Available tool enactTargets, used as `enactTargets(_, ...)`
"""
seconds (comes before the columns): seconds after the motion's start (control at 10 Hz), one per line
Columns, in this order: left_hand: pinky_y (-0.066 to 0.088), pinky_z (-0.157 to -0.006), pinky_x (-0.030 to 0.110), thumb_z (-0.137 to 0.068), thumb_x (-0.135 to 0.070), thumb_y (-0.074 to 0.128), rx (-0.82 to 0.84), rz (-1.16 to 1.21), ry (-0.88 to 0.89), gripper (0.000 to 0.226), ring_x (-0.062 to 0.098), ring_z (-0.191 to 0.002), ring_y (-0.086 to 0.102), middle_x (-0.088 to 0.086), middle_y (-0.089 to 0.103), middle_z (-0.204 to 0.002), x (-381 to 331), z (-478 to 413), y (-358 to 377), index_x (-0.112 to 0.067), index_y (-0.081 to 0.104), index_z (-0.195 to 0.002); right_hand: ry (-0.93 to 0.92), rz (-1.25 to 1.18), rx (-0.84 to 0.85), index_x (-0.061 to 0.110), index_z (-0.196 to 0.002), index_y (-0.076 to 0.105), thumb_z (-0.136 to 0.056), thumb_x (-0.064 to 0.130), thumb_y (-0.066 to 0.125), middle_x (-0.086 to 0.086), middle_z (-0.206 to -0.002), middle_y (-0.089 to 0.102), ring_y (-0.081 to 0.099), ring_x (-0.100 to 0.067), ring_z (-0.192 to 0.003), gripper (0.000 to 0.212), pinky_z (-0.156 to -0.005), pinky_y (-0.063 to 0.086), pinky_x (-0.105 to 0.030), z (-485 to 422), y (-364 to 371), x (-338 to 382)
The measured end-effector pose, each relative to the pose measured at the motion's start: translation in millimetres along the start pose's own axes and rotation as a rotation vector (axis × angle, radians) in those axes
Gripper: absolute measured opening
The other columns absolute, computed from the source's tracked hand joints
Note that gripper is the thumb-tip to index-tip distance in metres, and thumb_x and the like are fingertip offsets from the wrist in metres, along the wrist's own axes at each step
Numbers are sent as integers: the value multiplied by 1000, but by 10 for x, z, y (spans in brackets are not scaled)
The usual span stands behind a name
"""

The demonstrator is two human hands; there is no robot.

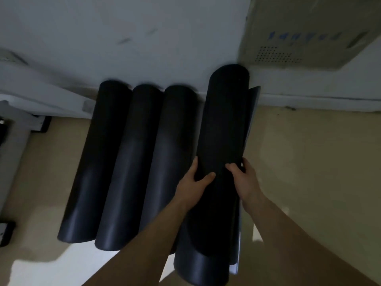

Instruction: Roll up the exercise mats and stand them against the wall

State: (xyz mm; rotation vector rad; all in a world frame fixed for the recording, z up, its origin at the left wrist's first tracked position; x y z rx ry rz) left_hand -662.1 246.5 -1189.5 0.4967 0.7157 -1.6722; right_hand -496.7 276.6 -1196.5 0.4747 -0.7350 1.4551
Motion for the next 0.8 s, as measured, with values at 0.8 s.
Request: enactTargets(0.8, 46, -104, 28, -94, -44, 67, -163, -338, -29, 76, 17, -133, 53, -4, 53, -149, 259, -477, 49, -34, 28, -158, 32, 565, 79, 11, -152, 42, -100, 37, 58, -16, -145, 56, 60, -37, -125, 60, -106, 48, -43, -734, 176, -416)
Point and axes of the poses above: each hand's wrist, its own z-axis away from the middle knuckle, its own y-axis out of the palm, x = y × z, the point moved 2 cm from there along -z, towards the middle knuckle
